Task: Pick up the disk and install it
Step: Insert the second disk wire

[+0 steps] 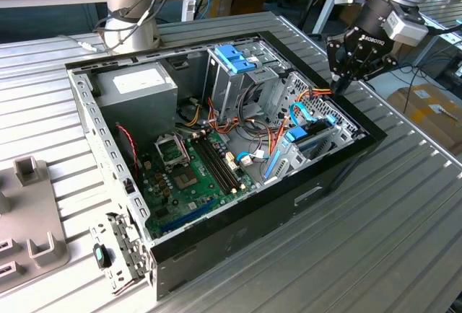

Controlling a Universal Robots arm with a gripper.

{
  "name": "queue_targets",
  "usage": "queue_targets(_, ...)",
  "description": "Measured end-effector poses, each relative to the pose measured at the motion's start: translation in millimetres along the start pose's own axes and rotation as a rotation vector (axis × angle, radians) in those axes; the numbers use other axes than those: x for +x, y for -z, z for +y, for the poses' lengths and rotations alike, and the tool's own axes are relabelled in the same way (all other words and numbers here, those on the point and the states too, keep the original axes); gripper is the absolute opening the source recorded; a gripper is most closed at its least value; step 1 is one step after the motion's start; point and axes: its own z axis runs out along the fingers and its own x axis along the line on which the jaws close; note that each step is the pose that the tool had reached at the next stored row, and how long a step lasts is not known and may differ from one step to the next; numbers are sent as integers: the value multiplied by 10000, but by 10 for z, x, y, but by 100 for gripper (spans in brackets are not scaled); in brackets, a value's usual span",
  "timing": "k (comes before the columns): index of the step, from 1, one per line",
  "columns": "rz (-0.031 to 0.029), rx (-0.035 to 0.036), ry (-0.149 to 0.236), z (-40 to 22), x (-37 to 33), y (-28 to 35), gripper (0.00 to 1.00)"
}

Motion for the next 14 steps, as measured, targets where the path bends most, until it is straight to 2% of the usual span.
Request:
queue_targets(1, 1, -1, 0, 0, 0, 1, 24)
queue_targets(4, 3, -2, 0, -32, -25, 2, 24)
queue_targets(7, 3, -2, -1, -36, -28, 1, 24)
queue_targets(14, 3, -3, 1, -61, 3, 3, 24)
